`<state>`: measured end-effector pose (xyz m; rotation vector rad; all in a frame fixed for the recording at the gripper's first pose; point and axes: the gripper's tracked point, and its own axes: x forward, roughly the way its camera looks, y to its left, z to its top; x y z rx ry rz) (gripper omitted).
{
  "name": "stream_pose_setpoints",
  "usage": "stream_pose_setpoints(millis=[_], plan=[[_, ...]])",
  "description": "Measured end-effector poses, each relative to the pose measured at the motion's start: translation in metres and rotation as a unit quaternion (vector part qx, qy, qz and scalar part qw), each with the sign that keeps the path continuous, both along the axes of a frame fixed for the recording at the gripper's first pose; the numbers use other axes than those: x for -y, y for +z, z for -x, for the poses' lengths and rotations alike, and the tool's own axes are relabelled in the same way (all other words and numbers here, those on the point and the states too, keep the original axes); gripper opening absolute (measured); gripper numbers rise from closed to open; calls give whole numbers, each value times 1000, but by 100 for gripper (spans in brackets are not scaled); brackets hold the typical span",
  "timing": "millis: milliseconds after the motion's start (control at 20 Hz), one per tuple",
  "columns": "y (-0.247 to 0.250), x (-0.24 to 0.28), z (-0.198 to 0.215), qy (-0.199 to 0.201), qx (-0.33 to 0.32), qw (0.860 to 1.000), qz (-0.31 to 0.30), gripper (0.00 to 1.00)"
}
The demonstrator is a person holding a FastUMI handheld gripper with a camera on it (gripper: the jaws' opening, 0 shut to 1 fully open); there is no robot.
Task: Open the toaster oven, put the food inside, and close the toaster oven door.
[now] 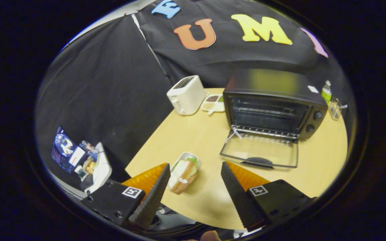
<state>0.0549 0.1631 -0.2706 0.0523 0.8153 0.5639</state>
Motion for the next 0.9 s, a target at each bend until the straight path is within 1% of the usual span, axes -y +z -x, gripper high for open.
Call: stream_pose_setpoints(millis=[50, 150, 300, 450, 600, 650, 700, 750, 850, 900], plan=[[-13, -7, 3, 8, -19, 1000, 1, 100], [-39, -15, 4, 4, -54, 999, 6, 100], [-79, -26, 5, -26, -128, 991, -13, 100], [-105, -35, 4, -63, -202, 976, -45, 99], [-118, -46, 1, -83, -247, 963, -72, 87], [-121, -49, 2, -85, -260, 959, -78, 78], [-123, -51, 3, -89, -275, 954, -85, 72], [-120, -54, 3, -92, -285, 949, -98, 60], [-113, -54, 2, -96, -289, 947, -103, 41], [-106, -53, 2, -86, -285, 949, -103, 39]])
